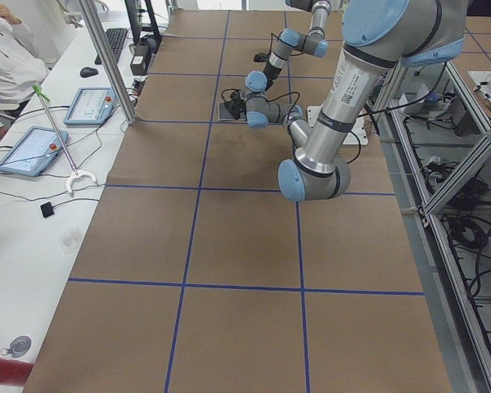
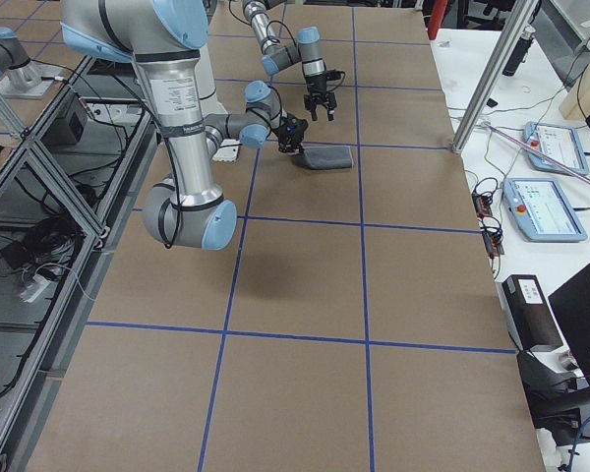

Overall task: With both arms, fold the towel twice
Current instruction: 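Lift the near end with the right gripper while the left gripper opens and withdraws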

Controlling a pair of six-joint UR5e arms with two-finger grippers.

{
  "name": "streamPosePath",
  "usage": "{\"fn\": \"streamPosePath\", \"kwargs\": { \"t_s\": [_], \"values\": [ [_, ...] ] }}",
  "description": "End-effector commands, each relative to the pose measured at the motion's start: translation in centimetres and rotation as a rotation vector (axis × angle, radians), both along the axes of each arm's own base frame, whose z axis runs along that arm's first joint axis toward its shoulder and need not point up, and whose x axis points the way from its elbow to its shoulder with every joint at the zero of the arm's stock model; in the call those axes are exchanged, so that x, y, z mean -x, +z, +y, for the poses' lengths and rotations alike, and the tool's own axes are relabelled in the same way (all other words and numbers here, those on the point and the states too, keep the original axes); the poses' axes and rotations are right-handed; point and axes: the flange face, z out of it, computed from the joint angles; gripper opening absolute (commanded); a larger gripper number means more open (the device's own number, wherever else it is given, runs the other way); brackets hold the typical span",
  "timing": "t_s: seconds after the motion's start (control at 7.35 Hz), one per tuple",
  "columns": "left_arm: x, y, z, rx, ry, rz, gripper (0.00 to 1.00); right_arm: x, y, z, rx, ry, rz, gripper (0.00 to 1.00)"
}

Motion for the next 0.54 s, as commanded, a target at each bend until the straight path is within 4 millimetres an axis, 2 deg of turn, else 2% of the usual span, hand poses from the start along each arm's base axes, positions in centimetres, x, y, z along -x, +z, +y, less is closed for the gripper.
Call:
{"fn": "streamPosePath", "kwargs": {
  "t_s": [0.0,0.41],
  "values": [
    [-0.3,0.2,0.1,0.119,-0.037,0.031,1.0,-0.3,-0.7,-0.9,0.008,0.023,-0.018,0.0],
    [-1.2,-0.2,0.9,0.213,-0.045,0.058,1.0,-0.9,-0.8,-2.0,0.011,0.047,-0.022,0.0]
  ]
}}
